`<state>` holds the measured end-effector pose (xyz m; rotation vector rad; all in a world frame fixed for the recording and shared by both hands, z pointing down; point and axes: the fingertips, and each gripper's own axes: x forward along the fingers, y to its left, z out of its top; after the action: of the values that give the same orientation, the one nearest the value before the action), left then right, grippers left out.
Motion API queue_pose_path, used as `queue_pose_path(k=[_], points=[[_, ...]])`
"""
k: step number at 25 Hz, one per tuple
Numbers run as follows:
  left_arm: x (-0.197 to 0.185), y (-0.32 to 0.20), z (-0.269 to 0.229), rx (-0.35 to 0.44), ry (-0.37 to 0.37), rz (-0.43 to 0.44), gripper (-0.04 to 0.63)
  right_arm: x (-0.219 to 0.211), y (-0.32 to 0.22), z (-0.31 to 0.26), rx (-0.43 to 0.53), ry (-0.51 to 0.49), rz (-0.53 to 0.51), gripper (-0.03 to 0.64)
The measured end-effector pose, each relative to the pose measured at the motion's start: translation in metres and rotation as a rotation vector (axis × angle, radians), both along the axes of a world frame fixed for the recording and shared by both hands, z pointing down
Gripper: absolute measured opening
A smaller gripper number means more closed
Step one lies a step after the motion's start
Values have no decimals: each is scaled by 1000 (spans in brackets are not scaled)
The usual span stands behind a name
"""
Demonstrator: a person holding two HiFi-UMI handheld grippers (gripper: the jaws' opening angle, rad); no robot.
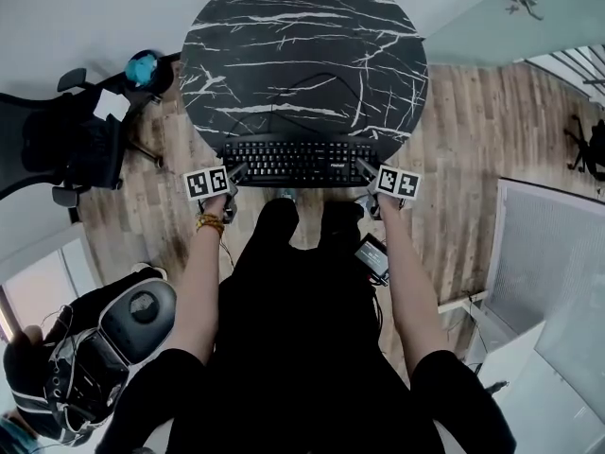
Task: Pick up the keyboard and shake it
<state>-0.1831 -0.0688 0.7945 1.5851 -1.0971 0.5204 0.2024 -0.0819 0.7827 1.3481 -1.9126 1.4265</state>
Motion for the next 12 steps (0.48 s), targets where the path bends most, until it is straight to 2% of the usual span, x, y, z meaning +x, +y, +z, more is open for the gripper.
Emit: queue_pose_path(k=[5,12], points=[[-1,0,0,3,-29,3,302,1,1,2,-4,35,-6,258],[-2,-1,-2,19,-91,13,304,4,2,4,27,154,-40,264]])
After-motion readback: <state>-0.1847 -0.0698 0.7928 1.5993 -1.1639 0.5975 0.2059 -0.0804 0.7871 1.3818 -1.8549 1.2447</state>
